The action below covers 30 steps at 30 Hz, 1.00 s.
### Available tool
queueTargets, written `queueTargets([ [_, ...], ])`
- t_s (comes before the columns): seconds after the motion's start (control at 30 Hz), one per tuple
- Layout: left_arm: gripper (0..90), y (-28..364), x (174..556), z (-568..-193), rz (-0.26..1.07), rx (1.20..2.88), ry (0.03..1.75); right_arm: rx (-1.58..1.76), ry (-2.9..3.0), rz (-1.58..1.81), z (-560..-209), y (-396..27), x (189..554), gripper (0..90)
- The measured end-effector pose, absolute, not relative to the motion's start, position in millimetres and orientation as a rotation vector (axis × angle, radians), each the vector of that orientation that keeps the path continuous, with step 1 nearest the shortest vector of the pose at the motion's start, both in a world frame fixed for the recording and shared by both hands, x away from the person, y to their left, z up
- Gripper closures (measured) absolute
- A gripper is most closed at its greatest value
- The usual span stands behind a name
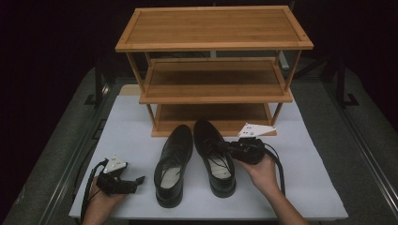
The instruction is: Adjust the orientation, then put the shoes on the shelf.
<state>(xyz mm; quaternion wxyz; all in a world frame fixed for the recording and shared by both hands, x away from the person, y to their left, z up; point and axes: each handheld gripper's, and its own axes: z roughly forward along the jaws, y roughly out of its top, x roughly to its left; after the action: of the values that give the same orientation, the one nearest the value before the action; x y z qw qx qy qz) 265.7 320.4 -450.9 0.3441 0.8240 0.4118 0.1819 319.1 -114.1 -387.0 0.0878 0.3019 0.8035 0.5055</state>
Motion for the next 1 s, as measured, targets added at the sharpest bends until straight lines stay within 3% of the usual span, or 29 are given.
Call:
queueTargets([
  [0.1, 12.6, 320, 266, -451, 0.47, 2.14, 1.072, 0.896, 2.405, 1.493, -386, -115, 319, 74.9],
  [0.13, 12.5, 320, 266, -451, 0.468, 2.139, 1.073, 0.904, 2.408, 1.478, -386, -116, 320, 62.2],
  [0.37, 14.1, 321, 266, -449, 0.471, 2.139, 1.071, 0.934, 2.399, 1.468, -382, -122, 320, 42.6],
  [0.6, 14.8, 324, 264, -441, 0.446, 2.126, 1.075, 0.917, 2.397, 1.478, -376, -124, 319, 38.2],
  [0.87, 15.1, 313, 263, -406, 0.429, 2.076, 1.014, 0.908, 2.404, 1.484, -371, -126, 319, 35.9],
  [0.9, 22.4, 311, 262, -401, 0.422, 2.066, 0.995, 0.904, 2.406, 1.482, -370, -125, 320, 35.4],
  [1.0, 23.3, 305, 262, -389, 0.407, 2.038, 0.95, 0.906, 2.407, 1.482, -370, -125, 321, 34.8],
])
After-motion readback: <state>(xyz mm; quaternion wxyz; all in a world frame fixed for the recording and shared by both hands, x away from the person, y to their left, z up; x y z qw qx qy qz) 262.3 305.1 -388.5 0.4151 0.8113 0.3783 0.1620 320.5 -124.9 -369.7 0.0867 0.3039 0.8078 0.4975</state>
